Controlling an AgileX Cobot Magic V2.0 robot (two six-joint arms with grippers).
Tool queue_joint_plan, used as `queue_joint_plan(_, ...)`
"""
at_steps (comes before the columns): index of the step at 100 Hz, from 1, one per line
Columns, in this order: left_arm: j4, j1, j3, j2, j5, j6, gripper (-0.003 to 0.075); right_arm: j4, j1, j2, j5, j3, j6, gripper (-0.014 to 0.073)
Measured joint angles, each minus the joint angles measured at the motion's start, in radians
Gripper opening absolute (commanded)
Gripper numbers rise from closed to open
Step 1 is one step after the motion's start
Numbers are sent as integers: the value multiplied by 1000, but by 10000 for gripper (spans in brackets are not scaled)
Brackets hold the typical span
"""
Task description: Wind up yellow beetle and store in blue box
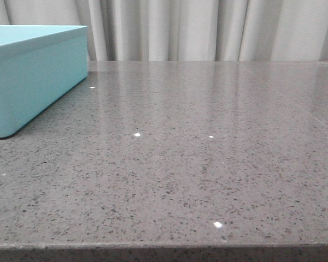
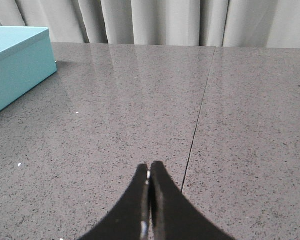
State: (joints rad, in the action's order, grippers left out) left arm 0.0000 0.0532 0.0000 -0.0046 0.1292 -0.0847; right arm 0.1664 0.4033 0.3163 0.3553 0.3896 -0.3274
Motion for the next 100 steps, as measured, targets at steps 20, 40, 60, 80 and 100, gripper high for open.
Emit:
queue_joint_plan(20,0,0,0,0,28,-2,-19,0,0,0,-2,0,0,-66)
queue_joint_plan(40,0,0,0,0,30,-4,-19,0,0,0,-2,0,0,-66)
queue_joint_plan(60,0,0,0,0,30,-4,-19,0,0,0,-2,0,0,-66)
queue_joint_plan(80,0,0,0,0,30,-4,-19,0,0,0,-2,0,0,-66)
queue_joint_plan(100,0,0,0,0,30,-4,-19,0,0,0,-2,0,0,-66)
